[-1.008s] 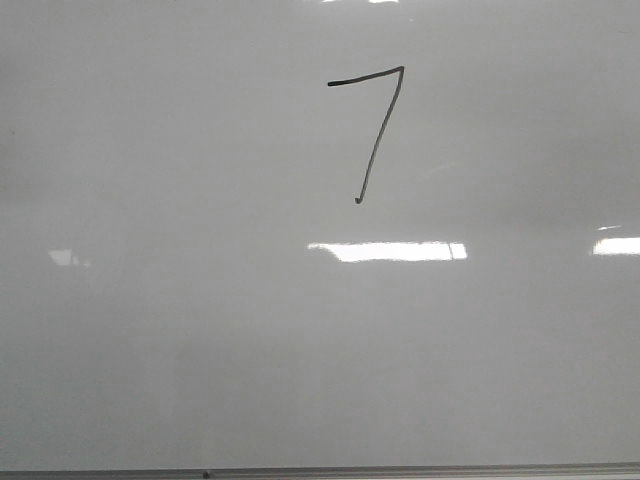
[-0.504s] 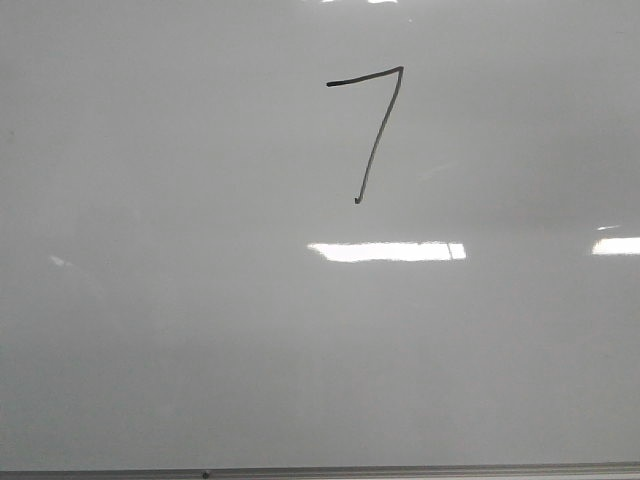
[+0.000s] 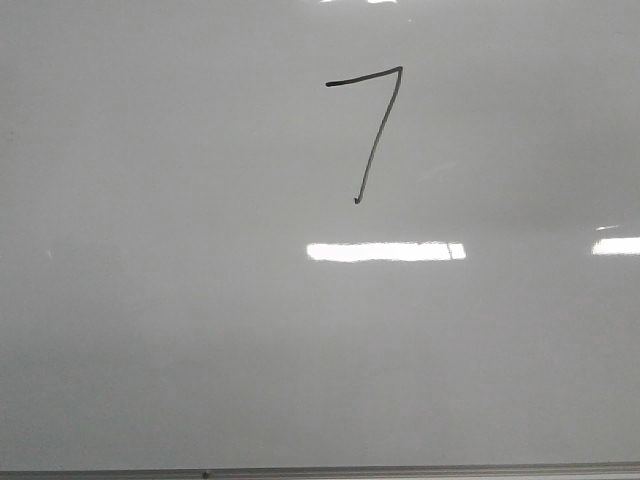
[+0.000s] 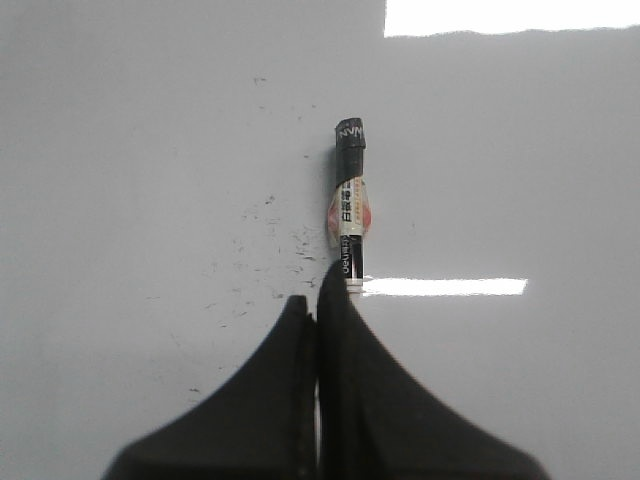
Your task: Write number 7 on whiteboard
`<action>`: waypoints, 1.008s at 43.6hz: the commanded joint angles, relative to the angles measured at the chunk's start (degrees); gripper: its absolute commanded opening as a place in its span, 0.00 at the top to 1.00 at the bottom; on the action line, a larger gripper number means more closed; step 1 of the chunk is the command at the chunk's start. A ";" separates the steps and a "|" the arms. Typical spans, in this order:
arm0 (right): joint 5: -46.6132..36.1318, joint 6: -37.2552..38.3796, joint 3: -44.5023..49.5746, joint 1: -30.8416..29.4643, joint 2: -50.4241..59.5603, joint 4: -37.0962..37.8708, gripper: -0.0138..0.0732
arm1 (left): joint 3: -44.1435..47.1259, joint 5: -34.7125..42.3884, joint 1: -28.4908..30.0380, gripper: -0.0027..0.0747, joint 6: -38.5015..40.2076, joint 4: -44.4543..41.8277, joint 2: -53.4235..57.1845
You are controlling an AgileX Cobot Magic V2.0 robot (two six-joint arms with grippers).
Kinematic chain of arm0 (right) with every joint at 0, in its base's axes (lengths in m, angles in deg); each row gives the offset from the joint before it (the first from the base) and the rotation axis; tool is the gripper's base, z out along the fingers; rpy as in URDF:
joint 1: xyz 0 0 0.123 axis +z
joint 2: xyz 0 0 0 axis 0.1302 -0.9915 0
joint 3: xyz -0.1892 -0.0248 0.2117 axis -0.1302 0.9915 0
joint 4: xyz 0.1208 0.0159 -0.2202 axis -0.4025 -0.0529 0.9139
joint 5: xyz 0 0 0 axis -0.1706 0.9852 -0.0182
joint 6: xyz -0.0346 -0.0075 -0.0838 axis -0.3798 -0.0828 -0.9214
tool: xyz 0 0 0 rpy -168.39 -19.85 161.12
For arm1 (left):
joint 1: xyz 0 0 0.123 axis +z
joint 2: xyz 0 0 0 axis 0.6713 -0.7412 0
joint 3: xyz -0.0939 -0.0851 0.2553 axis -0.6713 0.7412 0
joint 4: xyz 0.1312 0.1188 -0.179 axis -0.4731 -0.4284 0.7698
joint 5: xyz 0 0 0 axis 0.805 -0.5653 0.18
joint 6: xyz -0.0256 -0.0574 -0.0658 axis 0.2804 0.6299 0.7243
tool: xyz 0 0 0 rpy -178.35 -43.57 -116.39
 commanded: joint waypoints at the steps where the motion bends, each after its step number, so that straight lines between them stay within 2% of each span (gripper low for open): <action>1: -3.43 -0.17 -1.30 -0.29 -0.23 0.28 0.98 | 0.75 4.62 0.12 0.99 0.29 0.31 0.82; 40: -3.43 -0.17 -1.00 -0.43 0.09 0.36 0.98 | 0.75 4.62 0.12 0.99 0.29 0.31 0.82; 44: -7.78 -0.60 1.37 -3.10 2.95 0.76 0.98 | 0.75 4.62 0.12 0.99 0.29 0.31 0.82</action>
